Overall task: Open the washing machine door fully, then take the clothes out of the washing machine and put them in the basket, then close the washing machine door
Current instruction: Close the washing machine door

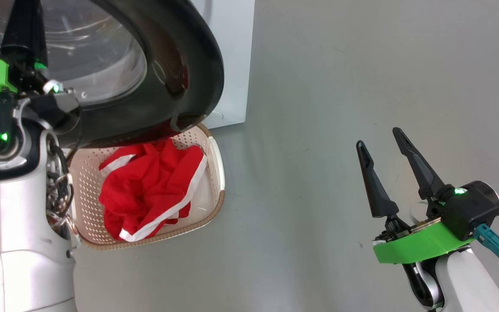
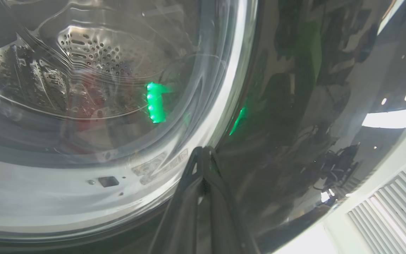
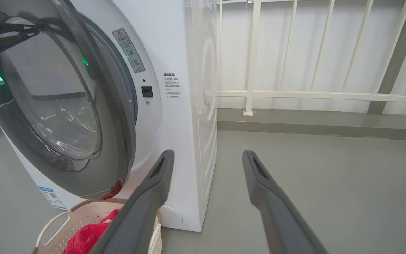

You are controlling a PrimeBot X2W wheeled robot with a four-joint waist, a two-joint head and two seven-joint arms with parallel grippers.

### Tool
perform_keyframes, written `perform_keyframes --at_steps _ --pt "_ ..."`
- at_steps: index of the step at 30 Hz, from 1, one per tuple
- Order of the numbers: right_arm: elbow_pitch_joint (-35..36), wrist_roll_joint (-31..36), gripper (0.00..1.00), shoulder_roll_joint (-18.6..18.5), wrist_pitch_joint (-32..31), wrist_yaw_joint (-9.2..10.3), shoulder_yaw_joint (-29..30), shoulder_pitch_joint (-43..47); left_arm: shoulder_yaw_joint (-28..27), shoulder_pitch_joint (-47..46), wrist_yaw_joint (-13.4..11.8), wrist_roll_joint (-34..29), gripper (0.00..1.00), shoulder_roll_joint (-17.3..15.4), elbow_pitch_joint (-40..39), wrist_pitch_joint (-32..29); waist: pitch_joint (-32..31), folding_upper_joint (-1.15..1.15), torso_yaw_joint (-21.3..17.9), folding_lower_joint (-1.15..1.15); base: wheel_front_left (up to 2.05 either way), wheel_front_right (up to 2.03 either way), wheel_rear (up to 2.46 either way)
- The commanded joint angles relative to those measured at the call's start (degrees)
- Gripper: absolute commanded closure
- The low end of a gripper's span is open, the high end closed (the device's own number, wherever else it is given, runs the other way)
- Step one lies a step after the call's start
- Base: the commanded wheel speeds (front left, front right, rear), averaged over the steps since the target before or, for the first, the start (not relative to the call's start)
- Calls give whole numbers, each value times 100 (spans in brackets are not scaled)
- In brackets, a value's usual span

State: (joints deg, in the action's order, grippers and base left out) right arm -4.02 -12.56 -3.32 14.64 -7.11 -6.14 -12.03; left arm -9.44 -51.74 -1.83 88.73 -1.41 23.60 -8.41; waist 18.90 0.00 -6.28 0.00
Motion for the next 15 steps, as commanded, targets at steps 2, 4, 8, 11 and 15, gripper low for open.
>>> perform_keyframes --at_steps 2,4,8,11,15 --pt "110 21 0 -27 36 -37 -109 -66 -63 -129 143 -65 100 -183 -45 -33 -60 0 10 0 0 0 0" --pt "101 30 0 -25 36 -37 -112 -43 -75 -99 179 -58 100 -190 13 -42 -112 0 17 0 0 0 0" --pt "60 23 0 -21 36 -37 -112 28 -65 88 264 -48 59 -197 71 -123 -301 0 60 0 0 0 0" --pt "34 12 0 -19 36 -37 -122 90 -60 319 333 -65 0 -227 32 -179 -470 0 88 0 0 0 0" --pt "3 -2 0 -21 36 -37 -98 204 15 783 483 -95 0 -271 -165 -371 -744 0 125 0 0 0 0"
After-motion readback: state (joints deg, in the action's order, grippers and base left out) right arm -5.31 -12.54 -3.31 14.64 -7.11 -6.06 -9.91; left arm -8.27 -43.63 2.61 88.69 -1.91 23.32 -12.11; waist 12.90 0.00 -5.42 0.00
